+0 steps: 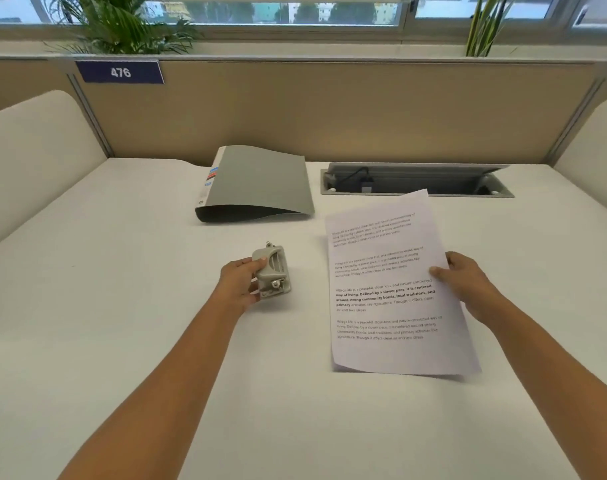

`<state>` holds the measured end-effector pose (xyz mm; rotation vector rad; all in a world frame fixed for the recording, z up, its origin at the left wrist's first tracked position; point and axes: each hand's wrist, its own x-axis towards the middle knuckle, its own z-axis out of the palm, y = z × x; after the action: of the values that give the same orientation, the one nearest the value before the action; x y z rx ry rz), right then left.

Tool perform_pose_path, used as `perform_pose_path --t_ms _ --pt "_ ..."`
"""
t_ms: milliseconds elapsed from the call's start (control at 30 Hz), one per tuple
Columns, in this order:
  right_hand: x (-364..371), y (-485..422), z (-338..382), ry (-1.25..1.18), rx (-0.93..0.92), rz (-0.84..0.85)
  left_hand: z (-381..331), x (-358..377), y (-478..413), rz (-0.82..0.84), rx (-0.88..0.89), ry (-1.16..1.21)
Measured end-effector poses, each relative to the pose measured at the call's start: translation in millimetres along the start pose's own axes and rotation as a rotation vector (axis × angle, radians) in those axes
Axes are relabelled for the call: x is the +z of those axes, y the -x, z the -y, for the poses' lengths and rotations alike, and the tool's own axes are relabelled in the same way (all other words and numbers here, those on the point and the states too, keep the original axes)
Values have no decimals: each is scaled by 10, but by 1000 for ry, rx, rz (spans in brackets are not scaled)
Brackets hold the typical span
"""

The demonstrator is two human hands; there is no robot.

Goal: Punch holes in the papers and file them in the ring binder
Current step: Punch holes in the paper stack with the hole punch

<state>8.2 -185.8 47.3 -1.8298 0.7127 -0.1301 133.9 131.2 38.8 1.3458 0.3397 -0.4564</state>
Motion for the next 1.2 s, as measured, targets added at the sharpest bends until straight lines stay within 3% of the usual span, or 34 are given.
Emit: perform_pose_path --t_ms 167,300,833,1200 --pt "-495 -68 -240 254 32 -115 220 601 89 8 -30 5" --pt "-753 -68 -355 301 -39 -130 392 1028 168 29 -56 -14" --pt "-1122 -100 -472 -194 -234 -177 538 1606 367 14 -27 129" --pt "-928 -123 -428 -266 -283 -180 465 1557 285 119 39 113"
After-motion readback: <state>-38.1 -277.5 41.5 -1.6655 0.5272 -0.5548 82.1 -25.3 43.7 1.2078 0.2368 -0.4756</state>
